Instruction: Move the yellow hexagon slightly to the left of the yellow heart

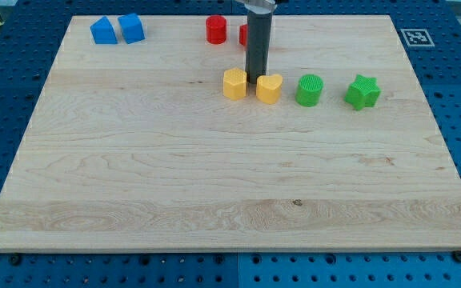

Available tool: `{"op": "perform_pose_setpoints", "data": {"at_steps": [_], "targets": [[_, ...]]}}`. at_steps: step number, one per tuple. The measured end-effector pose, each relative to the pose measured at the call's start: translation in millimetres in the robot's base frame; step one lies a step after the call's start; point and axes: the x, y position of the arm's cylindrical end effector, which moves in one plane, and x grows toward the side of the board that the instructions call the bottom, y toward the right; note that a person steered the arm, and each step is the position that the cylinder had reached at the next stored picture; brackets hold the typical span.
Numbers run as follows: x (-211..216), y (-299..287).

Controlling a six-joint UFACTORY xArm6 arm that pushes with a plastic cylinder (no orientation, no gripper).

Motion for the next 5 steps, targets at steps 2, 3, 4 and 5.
{"op": "perform_pose_setpoints", "data": {"at_steps": [2, 3, 4, 5], "targets": [[-10.3, -18.6], [-10.3, -29.0], [-10.3, -29.1], [-10.0, -29.1]]}}
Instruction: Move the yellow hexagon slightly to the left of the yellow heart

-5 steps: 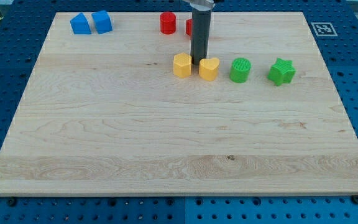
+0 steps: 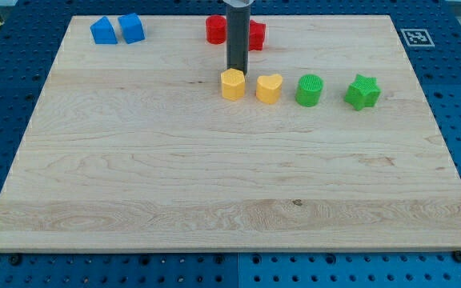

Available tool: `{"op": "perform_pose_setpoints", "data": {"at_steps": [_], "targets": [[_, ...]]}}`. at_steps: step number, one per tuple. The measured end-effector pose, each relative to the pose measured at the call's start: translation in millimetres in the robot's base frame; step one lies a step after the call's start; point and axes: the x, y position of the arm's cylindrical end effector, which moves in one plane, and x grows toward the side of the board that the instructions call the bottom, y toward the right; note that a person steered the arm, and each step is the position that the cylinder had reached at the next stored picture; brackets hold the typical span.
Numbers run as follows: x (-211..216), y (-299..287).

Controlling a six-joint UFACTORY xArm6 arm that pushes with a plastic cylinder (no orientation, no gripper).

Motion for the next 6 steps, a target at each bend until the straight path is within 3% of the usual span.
{"op": "perform_pose_setpoints", "data": {"at_steps": [2, 6], "targets": [[18.3, -1.8], [-4.4, -2.0]]}}
